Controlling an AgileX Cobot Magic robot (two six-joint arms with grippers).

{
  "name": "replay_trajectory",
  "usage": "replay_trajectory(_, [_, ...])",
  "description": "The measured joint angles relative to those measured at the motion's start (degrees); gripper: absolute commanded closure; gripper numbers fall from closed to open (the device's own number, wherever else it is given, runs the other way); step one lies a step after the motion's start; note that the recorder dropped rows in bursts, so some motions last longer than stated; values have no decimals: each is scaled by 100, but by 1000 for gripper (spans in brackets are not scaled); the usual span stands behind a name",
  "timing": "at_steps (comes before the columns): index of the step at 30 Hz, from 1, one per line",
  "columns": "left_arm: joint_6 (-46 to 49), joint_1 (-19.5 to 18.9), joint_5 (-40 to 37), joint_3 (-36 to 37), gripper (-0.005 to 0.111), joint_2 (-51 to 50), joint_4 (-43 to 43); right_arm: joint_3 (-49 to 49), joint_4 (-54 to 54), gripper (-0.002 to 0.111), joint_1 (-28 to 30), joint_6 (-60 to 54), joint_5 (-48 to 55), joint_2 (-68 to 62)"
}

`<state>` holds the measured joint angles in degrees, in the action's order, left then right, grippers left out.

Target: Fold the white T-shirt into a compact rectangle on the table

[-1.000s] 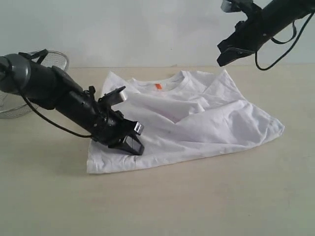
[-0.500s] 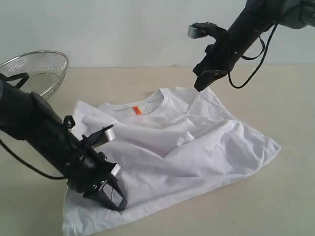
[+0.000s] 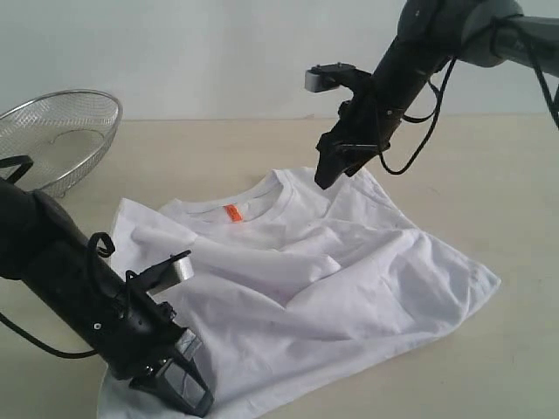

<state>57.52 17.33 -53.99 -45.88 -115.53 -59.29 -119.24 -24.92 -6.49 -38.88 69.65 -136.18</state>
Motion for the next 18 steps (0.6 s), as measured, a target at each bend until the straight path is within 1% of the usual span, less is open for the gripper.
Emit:
replay_trajectory(16, [51, 0, -10, 0, 102, 0, 11, 1110, -3, 49, -165, 75, 3, 11])
replay_trajectory(18, [59, 0, -10, 0, 102, 0, 11, 1242, -3, 51, -177, 84, -22, 79])
